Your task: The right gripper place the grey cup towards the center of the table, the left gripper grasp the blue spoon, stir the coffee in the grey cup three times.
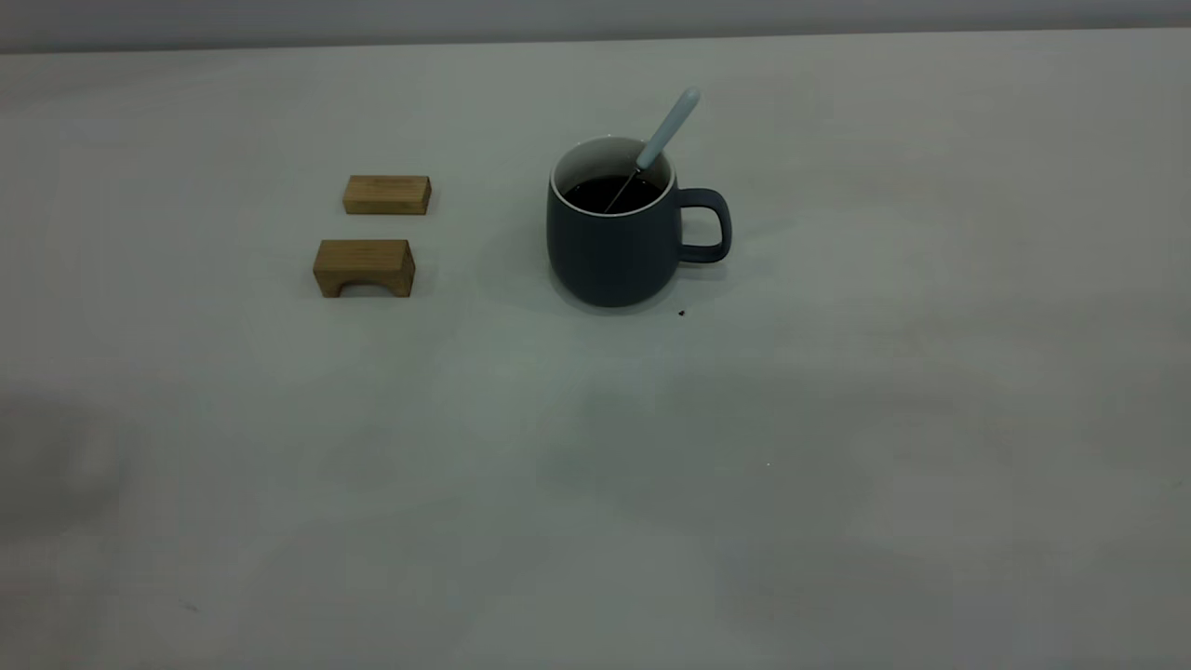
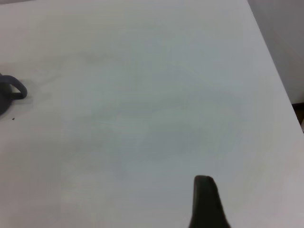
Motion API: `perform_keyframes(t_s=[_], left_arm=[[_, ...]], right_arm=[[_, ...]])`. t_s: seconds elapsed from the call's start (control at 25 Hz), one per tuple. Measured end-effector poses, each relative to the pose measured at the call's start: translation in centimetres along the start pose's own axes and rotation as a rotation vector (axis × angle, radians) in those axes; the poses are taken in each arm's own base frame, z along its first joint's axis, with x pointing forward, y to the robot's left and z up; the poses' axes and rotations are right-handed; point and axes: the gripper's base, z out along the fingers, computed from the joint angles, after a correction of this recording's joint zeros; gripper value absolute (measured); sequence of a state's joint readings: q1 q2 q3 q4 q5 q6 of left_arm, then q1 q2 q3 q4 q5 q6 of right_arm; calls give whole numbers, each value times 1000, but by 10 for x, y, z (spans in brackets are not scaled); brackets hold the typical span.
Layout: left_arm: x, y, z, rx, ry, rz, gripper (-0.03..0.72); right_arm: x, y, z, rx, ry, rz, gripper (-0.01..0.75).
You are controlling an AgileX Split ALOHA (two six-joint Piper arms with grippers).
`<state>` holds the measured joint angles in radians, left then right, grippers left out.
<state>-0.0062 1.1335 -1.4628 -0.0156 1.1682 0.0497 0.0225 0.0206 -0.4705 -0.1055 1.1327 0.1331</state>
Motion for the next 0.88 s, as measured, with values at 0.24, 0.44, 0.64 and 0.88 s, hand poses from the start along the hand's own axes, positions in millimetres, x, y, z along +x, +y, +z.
perform_keyframes(t_s=[0.24, 0.44, 0.64, 0.88], left_arm=[[75, 3, 4, -63, 92, 15, 544], [143, -2, 29, -48, 214, -14, 544], [205, -6, 51, -31, 275, -22, 544], [241, -8, 42, -40, 82, -20, 544]], right_arm=[[0, 0, 0, 0, 0, 0, 541], [0, 0, 0, 0, 0, 0, 541], [0, 0, 0, 0, 0, 0, 541], [0, 0, 0, 0, 0, 0, 541]])
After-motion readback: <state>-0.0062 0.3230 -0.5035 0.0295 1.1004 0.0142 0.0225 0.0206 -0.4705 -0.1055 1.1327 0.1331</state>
